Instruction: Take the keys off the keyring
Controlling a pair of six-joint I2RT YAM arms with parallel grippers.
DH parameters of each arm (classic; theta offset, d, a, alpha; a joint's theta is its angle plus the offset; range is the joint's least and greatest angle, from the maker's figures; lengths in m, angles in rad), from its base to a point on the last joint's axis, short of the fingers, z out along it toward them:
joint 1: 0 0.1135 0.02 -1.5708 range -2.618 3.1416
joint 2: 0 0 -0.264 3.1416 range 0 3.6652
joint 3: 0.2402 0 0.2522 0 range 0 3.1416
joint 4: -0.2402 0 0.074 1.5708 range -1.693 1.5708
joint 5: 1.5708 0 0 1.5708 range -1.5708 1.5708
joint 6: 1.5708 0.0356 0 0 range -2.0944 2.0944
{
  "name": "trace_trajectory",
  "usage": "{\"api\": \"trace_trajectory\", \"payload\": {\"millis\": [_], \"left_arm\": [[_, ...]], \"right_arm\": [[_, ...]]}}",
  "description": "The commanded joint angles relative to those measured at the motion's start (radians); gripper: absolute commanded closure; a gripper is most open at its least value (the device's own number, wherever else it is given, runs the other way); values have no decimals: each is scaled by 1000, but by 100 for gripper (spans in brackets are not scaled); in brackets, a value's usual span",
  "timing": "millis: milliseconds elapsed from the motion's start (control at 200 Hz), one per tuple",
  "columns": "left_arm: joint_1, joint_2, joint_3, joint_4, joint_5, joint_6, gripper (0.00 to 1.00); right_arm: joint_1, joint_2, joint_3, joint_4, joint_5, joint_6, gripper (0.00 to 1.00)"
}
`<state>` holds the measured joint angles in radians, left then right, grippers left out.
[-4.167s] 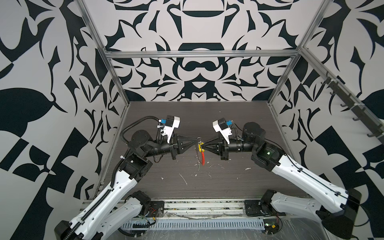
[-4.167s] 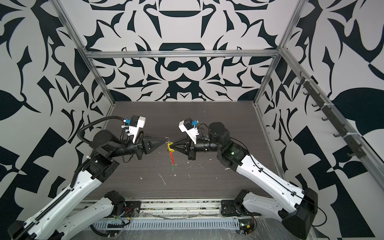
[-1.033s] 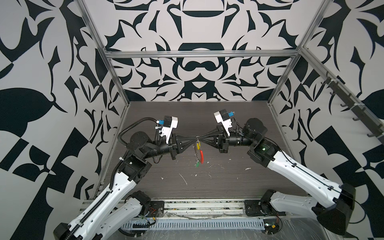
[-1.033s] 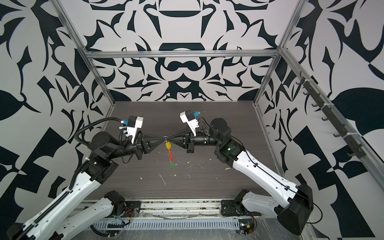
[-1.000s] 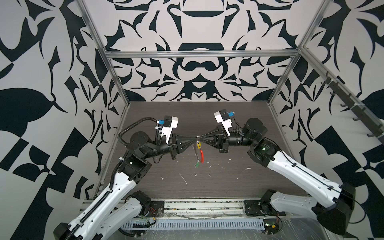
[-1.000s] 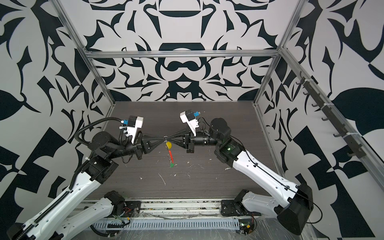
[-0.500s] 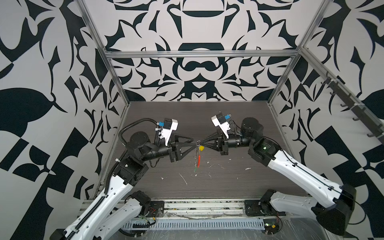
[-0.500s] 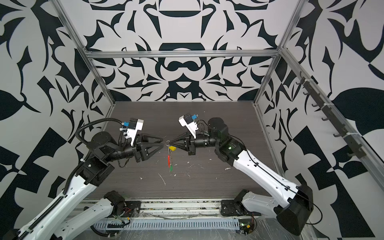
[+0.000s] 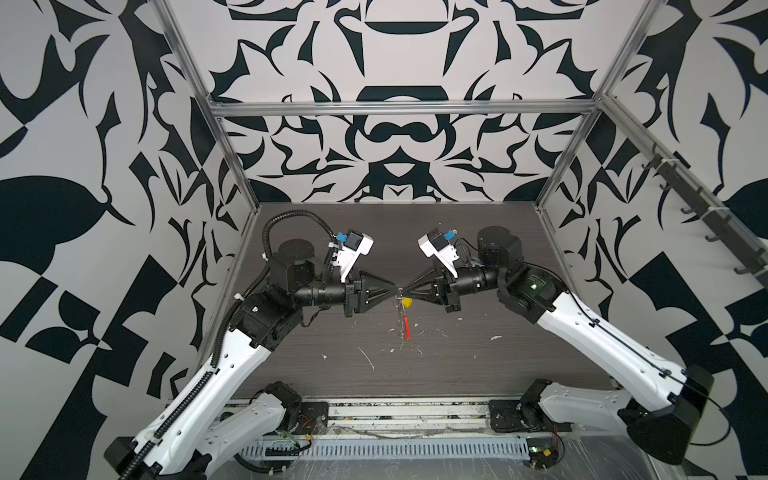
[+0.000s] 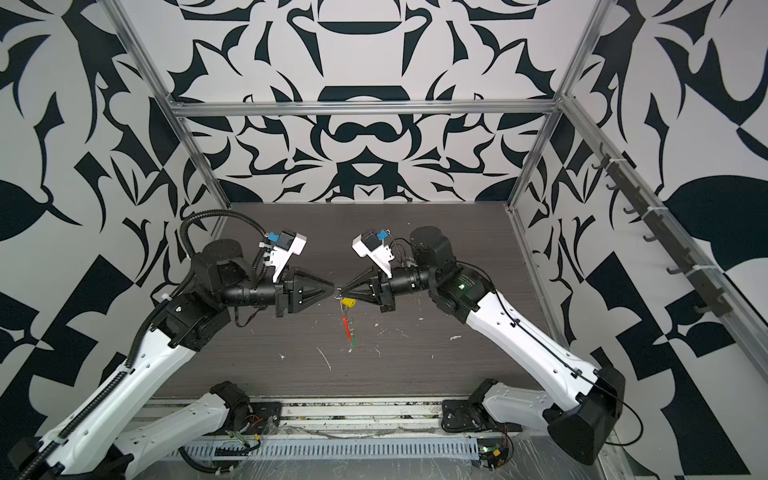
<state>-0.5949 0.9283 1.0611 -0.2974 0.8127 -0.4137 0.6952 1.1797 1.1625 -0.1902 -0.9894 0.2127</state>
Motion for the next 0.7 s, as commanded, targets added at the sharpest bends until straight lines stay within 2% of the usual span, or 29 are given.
{"api": "trace_trajectory", "payload": {"millis": [0, 185, 390, 695], "left_arm": [[1, 13, 38, -72, 45, 28, 72], [1, 37, 56, -97, 50, 36, 81], [1, 56, 90, -157, 44, 62, 81], [1, 70, 96, -147, 49, 62, 84]], "right_arm": [[-1, -3, 57, -17, -28, -37, 100], [-1, 6, 65, -20, -25, -39, 100], [-2, 11, 77, -22, -28, -39, 100], [0, 20, 92, -33, -23, -42, 100]]}}
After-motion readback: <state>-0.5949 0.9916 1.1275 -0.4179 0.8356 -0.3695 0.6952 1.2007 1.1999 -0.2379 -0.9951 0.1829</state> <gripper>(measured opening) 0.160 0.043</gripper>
